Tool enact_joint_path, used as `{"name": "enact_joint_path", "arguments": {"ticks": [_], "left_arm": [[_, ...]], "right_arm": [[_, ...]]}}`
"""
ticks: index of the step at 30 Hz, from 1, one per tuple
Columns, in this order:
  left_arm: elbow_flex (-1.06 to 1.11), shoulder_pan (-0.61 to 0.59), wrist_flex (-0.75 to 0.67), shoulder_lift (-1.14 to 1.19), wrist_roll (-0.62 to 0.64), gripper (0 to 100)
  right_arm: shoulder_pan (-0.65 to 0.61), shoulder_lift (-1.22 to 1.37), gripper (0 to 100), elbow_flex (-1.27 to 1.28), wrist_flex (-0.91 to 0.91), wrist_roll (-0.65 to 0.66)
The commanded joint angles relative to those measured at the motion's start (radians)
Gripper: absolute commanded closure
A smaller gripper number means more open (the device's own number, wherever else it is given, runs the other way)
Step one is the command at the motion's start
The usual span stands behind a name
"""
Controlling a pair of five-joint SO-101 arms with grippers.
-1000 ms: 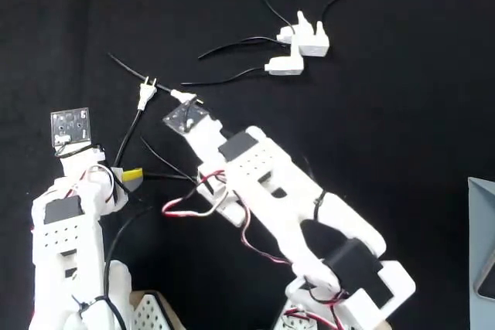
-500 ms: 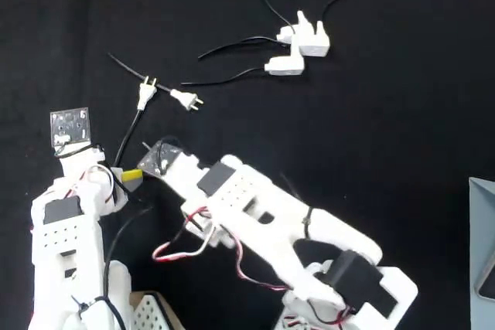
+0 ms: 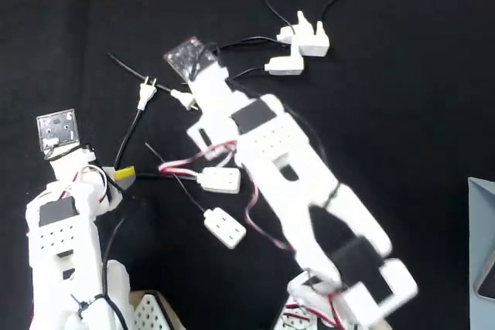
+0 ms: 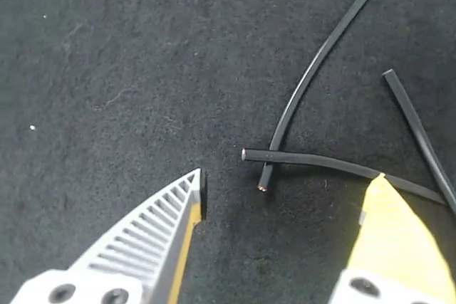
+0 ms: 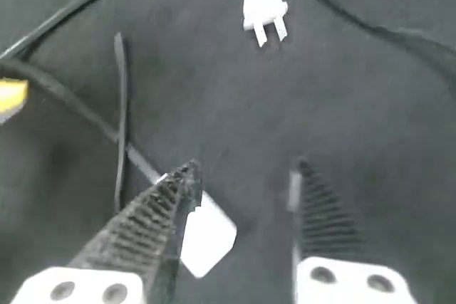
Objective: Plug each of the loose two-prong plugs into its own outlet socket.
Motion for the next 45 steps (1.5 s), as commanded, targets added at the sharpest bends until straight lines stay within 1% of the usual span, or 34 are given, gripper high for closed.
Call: {"name": "enact_joint_path", "arguments": {"ticks": [1,5,7,16,26,29,30,34,35,37,40,45], "left_arm": [[-0.025,-0.039,-0.060,-0.018,0.015,65],[-0.030,-0.079,-0.061,-0.018,0.046,65],[-0.031,-0.082,-0.063,-0.018,0.054,65],[-0.031,-0.074,-0.063,-0.018,0.052,65],[-0.030,-0.073,-0.063,-0.018,0.052,65],[-0.025,-0.061,-0.063,-0.018,0.051,65],[-0.024,-0.056,-0.063,-0.018,0.051,65],[-0.024,-0.051,-0.063,-0.018,0.051,65],[-0.022,-0.051,-0.063,-0.018,0.051,65],[-0.022,-0.051,-0.063,-0.018,0.051,65],[-0.022,-0.051,-0.063,-0.018,0.051,65],[-0.022,-0.054,-0.063,-0.018,0.051,65]], "right_arm": [[0.011,0.133,73.7,-0.114,-0.087,0.052],[0.011,0.302,73.7,-0.200,-0.221,0.098],[0.009,0.375,73.4,-0.259,-0.249,0.121],[-0.002,0.650,73.4,-0.561,-0.249,0.126],[-0.006,0.849,73.7,-0.731,-0.241,0.126],[-0.014,0.891,74.7,-0.763,-0.195,0.155],[-0.018,0.901,77.3,-0.780,-0.175,0.170],[-0.023,0.934,96.8,-0.868,-0.075,0.215],[-0.020,0.935,99.2,-0.888,-0.041,0.216],[-0.018,0.931,96.7,-0.928,0.046,0.212],[-0.018,0.912,98.8,-0.992,0.173,0.210],[-0.018,0.855,98.7,-1.053,0.388,0.210]]}}
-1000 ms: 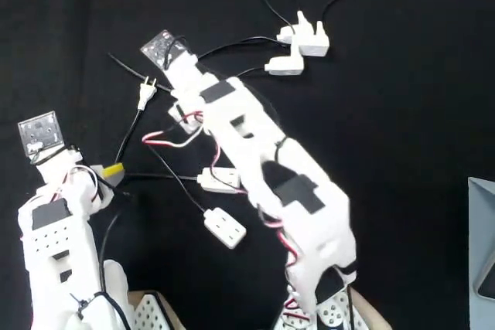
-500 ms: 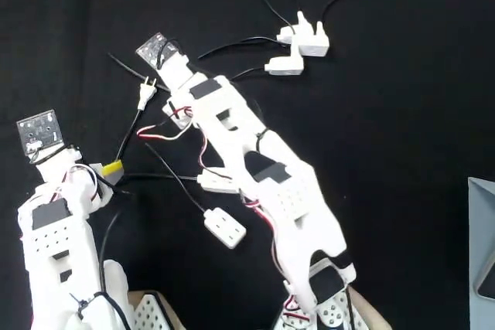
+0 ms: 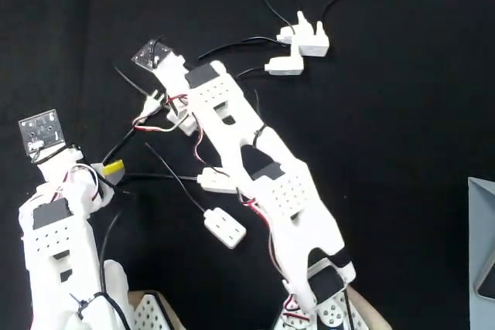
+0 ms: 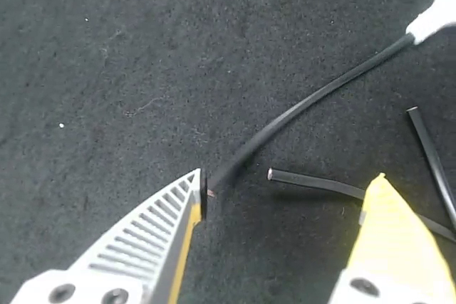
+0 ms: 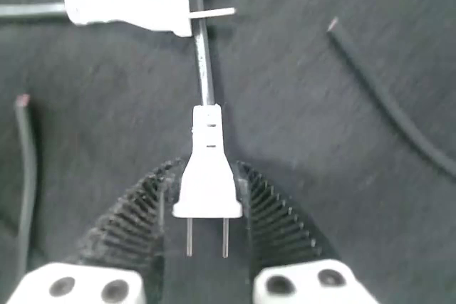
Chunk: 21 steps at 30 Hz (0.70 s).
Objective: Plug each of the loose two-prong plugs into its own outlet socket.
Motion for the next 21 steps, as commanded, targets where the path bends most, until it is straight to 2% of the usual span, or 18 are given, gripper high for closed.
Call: {"name": "enact_joint_path", "arguments": {"ticks": [1,5,9,14,21], "left_arm": [[-0.022,0.010,-0.018,-0.018,0.011,65],[-0.022,0.008,-0.018,-0.018,0.011,65],[-0.022,0.010,-0.018,-0.018,0.011,65],[-0.022,0.012,-0.018,-0.018,0.011,65],[-0.022,0.012,-0.018,-0.018,0.011,65]], "right_arm": [[-0.014,-0.099,98.7,-0.076,0.147,0.006],[-0.012,-0.166,98.7,-0.076,0.270,0.000],[0.011,-0.234,98.7,-0.071,0.370,-0.078],[0.089,-0.302,98.7,-0.062,0.454,-0.129],[0.158,-0.483,98.7,0.223,0.450,-0.133]]}}
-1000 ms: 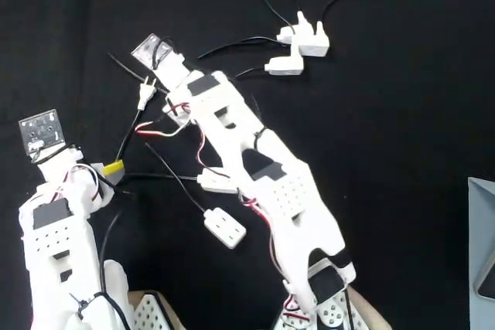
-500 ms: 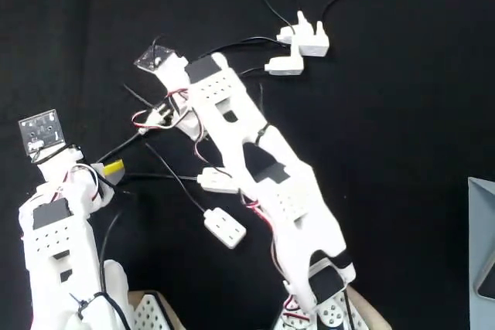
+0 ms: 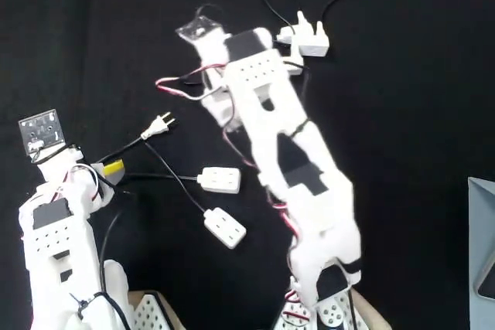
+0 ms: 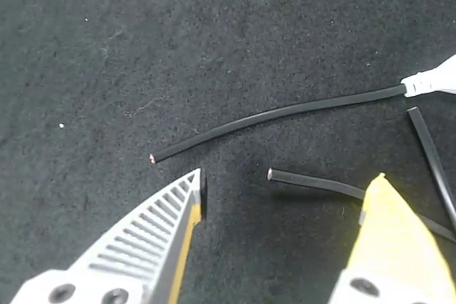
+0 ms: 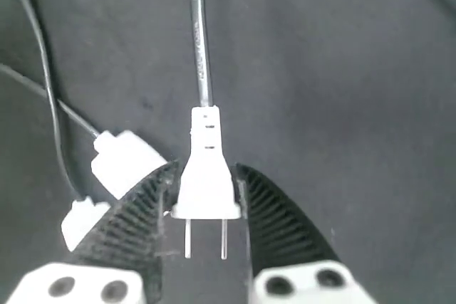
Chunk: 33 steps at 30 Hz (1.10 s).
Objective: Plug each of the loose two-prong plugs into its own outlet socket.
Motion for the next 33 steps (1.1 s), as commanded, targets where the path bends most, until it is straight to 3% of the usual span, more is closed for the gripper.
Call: {"name": "enact_joint_path", "arguments": {"ticks": [1,10,16,23,33], "left_arm": [[-0.022,0.012,-0.018,-0.018,0.011,65],[-0.022,0.012,-0.018,-0.018,0.009,65],[-0.022,0.012,-0.018,-0.018,0.009,65],[-0.022,0.013,-0.018,-0.018,0.009,65],[-0.022,0.013,-0.018,-0.018,0.009,65]], "right_arm": [[0.028,-0.170,98.7,0.165,0.023,-0.011],[0.170,-0.503,98.7,0.736,-0.311,-0.003],[0.249,-0.613,98.6,0.981,-0.437,0.124],[0.252,-0.628,87.2,1.033,-0.411,0.129],[0.250,-0.679,84.4,1.029,-0.402,0.129]]}}
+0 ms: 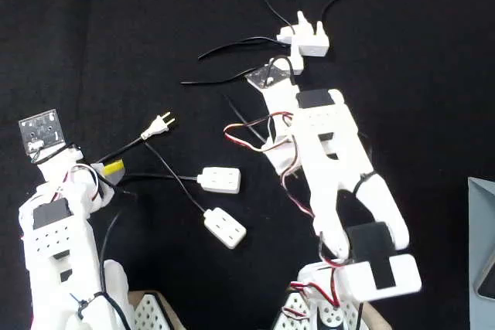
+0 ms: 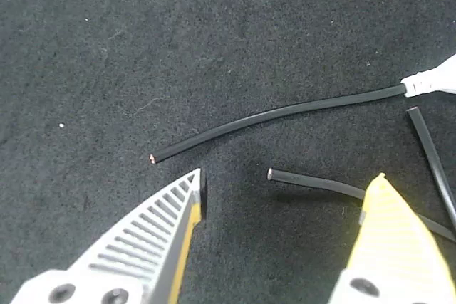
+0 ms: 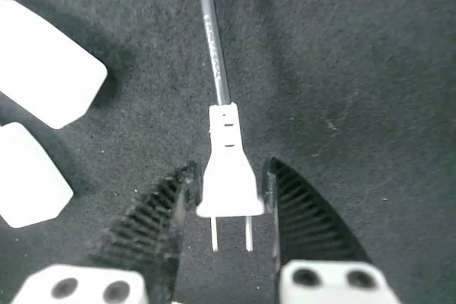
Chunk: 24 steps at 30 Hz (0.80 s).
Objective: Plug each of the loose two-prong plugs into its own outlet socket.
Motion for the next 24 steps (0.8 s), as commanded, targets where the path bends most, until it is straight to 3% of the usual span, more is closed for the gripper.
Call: {"name": "enact_joint_path", "arguments": {"ticks": [1,9,18,24], "left_arm": [[-0.022,0.013,-0.018,-0.018,0.009,65],[-0.022,0.013,-0.018,-0.018,0.009,65],[-0.022,0.013,-0.018,-0.018,0.009,65],[-0.022,0.013,-0.018,-0.018,0.009,65]], "right_arm": [[0.015,-0.088,82.8,-0.008,0.014,0.005],[-0.026,-0.145,78.6,0.050,0.066,0.014],[-0.087,-0.145,78.6,0.232,-0.173,0.006],[-0.083,-0.142,78.6,0.237,-0.229,0.005]]}}
